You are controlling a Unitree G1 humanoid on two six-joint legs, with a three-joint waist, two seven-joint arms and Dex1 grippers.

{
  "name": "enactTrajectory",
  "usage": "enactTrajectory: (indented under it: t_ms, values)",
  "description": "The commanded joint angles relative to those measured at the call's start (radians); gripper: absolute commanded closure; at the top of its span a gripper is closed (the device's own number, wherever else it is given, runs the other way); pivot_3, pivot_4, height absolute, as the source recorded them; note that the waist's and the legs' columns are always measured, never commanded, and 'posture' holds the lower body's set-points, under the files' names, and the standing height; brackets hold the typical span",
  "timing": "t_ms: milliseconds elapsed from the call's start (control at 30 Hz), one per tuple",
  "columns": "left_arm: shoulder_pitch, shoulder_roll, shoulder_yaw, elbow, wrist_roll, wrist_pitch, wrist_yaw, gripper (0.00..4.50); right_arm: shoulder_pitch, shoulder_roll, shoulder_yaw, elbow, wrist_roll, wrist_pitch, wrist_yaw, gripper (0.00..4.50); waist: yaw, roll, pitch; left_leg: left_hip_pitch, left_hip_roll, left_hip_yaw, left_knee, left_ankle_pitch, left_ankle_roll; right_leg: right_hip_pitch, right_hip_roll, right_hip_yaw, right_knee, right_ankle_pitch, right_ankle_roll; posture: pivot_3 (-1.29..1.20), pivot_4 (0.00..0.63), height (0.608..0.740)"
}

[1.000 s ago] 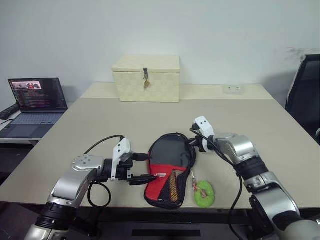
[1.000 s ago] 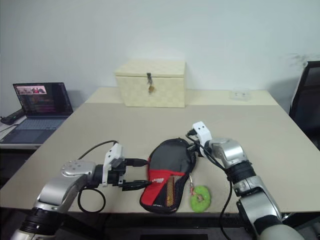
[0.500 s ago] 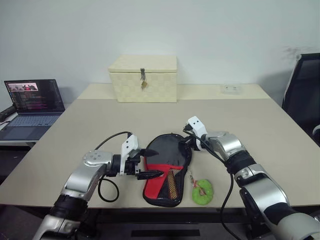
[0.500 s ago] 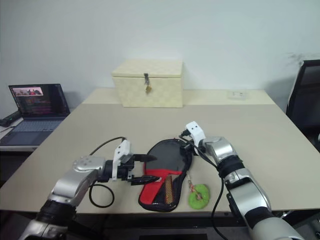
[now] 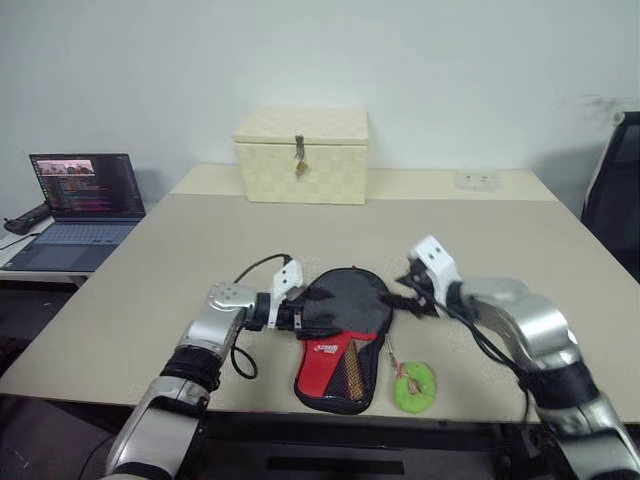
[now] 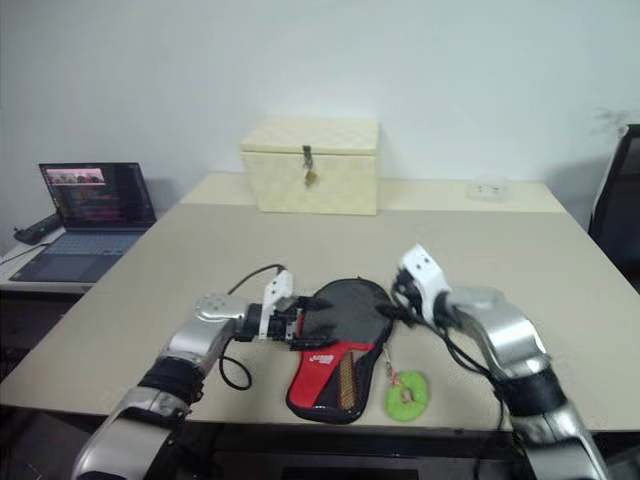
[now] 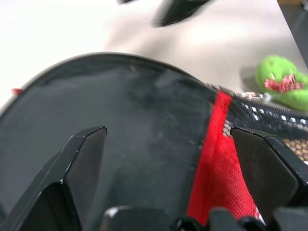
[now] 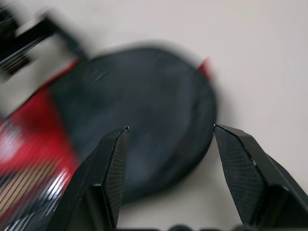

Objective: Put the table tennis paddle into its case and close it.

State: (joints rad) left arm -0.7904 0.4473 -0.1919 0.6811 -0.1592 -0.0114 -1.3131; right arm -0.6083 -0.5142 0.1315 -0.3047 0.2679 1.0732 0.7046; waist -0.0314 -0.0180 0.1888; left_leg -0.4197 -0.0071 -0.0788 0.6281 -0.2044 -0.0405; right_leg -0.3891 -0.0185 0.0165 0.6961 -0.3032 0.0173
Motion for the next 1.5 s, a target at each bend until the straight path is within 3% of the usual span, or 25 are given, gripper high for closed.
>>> enactTrajectory:
  t_ms: [33,200,400,600,900,1000,1233,1500]
  values:
    - [-0.043,-0.026,-0.005,0.062,0.027,-0.071,-0.018,0.00,0.092,-0.064,-0.060,-0.275,0.113,0.121,0.025,1.47,-0.003,0.000,0.000,0.000,0.000,0.000,0.000,0.000,0.000,0.000,0.000,0.000,0.000,0.000,0.000,0.00,0.150,0.740]
    - [-0.079,-0.061,-0.006,0.176,0.070,-0.123,-0.021,0.00,0.226,-0.138,-0.141,-0.441,0.255,0.204,0.068,1.47,-0.004,-0.001,0.000,0.001,0.000,0.000,0.000,0.000,0.000,0.001,0.002,-0.001,0.000,0.000,0.001,0.00,0.150,0.740]
    - [-0.095,-0.083,0.001,0.233,0.091,-0.160,-0.021,0.00,0.346,-0.280,-0.002,-0.424,0.182,0.043,0.075,1.47,-0.001,-0.002,0.000,0.002,0.000,0.000,0.000,0.000,0.000,0.002,0.002,-0.001,0.000,-0.003,0.005,0.00,0.150,0.740]
    - [-0.097,-0.089,0.006,0.242,0.097,-0.167,-0.025,0.00,0.372,-0.287,0.144,-0.313,0.068,-0.100,0.033,1.47,-0.001,-0.002,0.000,0.002,0.000,0.000,0.001,0.000,0.000,0.003,0.002,-0.001,0.000,-0.003,0.006,0.00,0.150,0.740]
    - [-0.092,-0.082,0.011,0.242,0.100,-0.169,-0.022,0.00,0.345,-0.260,0.197,-0.214,-0.008,-0.180,0.013,1.47,-0.001,-0.002,-0.001,0.003,0.000,-0.001,0.001,0.000,0.000,0.004,0.002,-0.001,0.000,-0.003,0.006,0.00,0.150,0.740]
    - [-0.091,-0.082,0.012,0.243,0.101,-0.170,-0.021,0.00,0.349,-0.263,0.183,-0.205,-0.010,-0.189,0.009,2.06,-0.001,-0.002,-0.001,0.004,0.000,-0.001,0.001,0.000,0.000,0.004,0.002,-0.001,0.000,-0.003,0.006,0.00,0.150,0.740]
    - [-0.085,-0.099,0.004,0.319,0.125,-0.192,0.003,0.00,0.400,-0.330,0.124,-0.250,0.016,-0.199,0.053,4.48,0.001,-0.003,-0.001,0.004,0.000,-0.001,0.001,0.000,0.000,0.005,0.001,-0.002,0.000,-0.003,0.006,0.00,0.150,0.740]
    - [-0.097,-0.121,-0.019,0.408,0.160,-0.236,-0.024,0.00,0.412,-0.349,0.093,-0.307,0.039,-0.161,0.061,4.48,0.001,-0.003,-0.001,0.009,-0.001,-0.002,0.001,0.000,0.000,0.012,0.001,-0.002,-0.002,-0.003,0.006,0.00,0.150,0.740]
